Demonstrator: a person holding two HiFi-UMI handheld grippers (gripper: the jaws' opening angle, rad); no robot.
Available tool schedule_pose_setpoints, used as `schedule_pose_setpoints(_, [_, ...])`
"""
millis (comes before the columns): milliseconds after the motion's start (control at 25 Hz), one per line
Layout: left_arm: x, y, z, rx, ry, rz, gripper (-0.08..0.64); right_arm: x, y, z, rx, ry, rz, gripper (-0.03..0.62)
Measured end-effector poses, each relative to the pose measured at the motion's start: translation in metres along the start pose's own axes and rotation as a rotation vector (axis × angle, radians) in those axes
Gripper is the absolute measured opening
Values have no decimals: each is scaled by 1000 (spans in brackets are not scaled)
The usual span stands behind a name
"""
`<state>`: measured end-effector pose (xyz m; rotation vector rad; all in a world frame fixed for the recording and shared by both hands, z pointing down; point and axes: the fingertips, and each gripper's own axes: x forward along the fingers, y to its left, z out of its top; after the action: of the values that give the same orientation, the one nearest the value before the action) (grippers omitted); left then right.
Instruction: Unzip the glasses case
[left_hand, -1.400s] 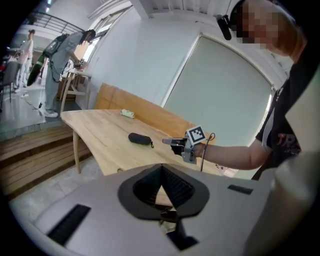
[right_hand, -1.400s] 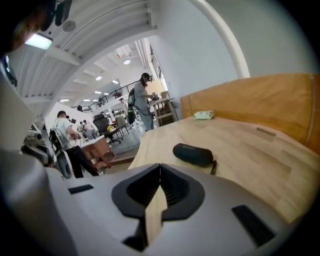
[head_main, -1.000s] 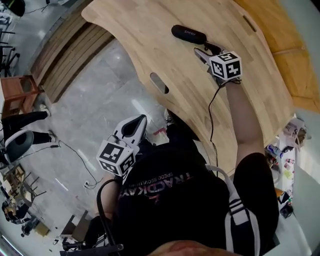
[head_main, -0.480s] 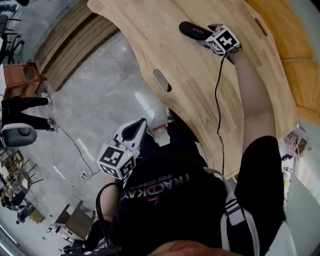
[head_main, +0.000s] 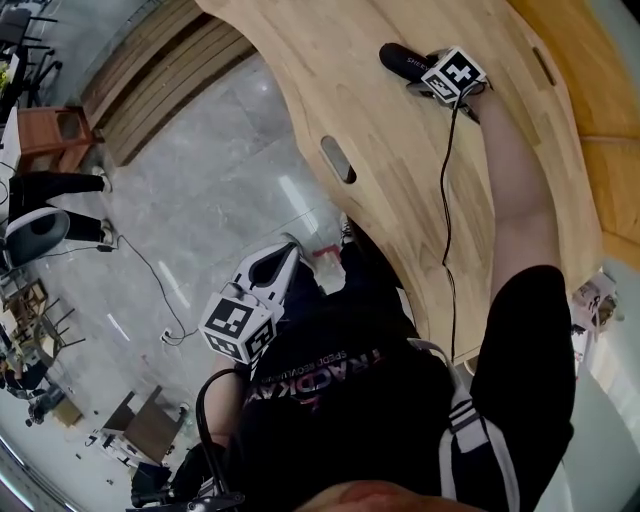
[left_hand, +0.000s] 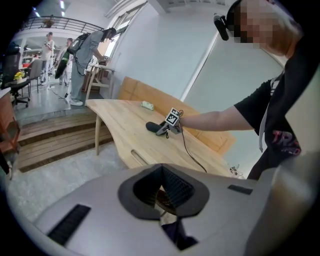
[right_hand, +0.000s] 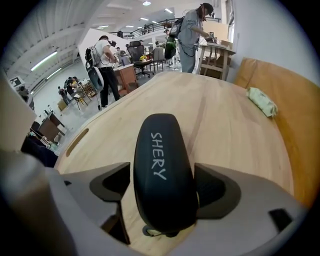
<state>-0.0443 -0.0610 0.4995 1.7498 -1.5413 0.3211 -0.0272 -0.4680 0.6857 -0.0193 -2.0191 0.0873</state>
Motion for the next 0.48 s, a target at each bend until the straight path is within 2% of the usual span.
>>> schedule_pose_setpoints(160, [-2, -1, -2, -6, -4, 11, 11, 3, -1, -7, -22, 30, -33, 394])
schedule_pose_setpoints(200, [-1, -4, -4, -5, -3, 11, 11, 3, 1, -10, -22, 31, -32, 376])
schedule_pose_setpoints(320, [4, -3, -3, 5, -3, 4, 11, 7, 4, -10, -33, 18, -26, 365])
schedule_pose_setpoints(480, [7, -7, -1, 23, -16, 0, 11, -4, 13, -9, -104, -19, -54, 357])
